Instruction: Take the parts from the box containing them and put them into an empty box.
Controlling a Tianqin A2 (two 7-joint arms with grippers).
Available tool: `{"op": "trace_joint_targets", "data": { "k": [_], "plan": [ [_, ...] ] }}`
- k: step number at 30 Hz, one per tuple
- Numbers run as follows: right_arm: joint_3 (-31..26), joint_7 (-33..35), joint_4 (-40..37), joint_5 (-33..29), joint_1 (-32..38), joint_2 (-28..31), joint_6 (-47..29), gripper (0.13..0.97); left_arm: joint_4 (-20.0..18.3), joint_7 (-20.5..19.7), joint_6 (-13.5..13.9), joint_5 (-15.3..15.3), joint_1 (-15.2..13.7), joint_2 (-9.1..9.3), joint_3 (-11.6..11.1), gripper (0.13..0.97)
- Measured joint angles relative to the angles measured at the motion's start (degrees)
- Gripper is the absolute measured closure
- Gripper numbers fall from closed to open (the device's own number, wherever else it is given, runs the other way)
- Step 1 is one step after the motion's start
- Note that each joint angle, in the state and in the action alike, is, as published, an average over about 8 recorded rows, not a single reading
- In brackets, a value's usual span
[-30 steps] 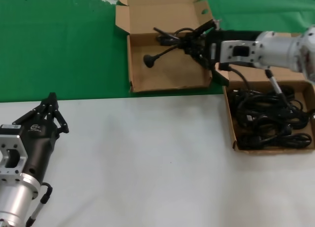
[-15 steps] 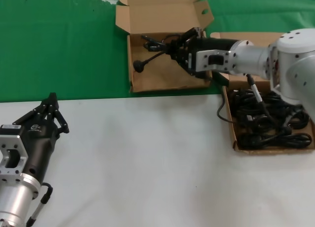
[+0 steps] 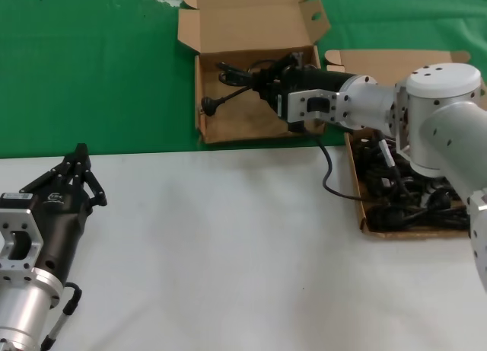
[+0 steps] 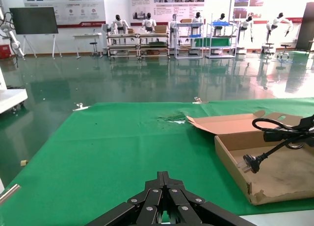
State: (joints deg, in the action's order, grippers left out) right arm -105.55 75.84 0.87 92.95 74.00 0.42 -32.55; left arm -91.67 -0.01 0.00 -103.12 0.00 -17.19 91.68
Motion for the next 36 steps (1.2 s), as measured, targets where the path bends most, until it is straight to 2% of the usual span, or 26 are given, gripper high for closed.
{"op": "trace_joint_targets", "data": {
  "k": [5, 14, 22, 26, 34, 36],
  "plan": [
    [-0.75, 0.22, 0.29, 1.01, -0.46, -0.31, 0.73, 0.877, 0.00, 0.00, 0.00, 0.00, 0.00, 0.00, 0.00, 0.958],
    [-2.58, -0.12, 0.46, 2.42, -0.83, -0.40, 1.29, 0.798, 0.00, 0.00, 0.00, 0.00, 0.00, 0.00, 0.00, 0.958],
    [-1.26, -1.08, -0.04, 2.46, -0.16, 0.10, 0.88, 0.653, 0.00, 0.00, 0.00, 0.00, 0.00, 0.00, 0.00, 0.958],
    [-0.21, -1.84, -0.05, 2.77, 0.31, 0.73, 0.05, 0.653, 0.00, 0.00, 0.00, 0.00, 0.00, 0.00, 0.00, 0.958],
    [2.23, -2.78, 0.48, 3.97, 0.90, 2.63, -2.74, 0.448, 0.00, 0.00, 0.00, 0.00, 0.00, 0.00, 0.00, 0.958],
    [2.91, -3.23, 0.94, 4.39, 0.81, 3.26, -3.74, 0.427, 0.00, 0.00, 0.00, 0.00, 0.00, 0.00, 0.00, 0.958]
  ]
}}
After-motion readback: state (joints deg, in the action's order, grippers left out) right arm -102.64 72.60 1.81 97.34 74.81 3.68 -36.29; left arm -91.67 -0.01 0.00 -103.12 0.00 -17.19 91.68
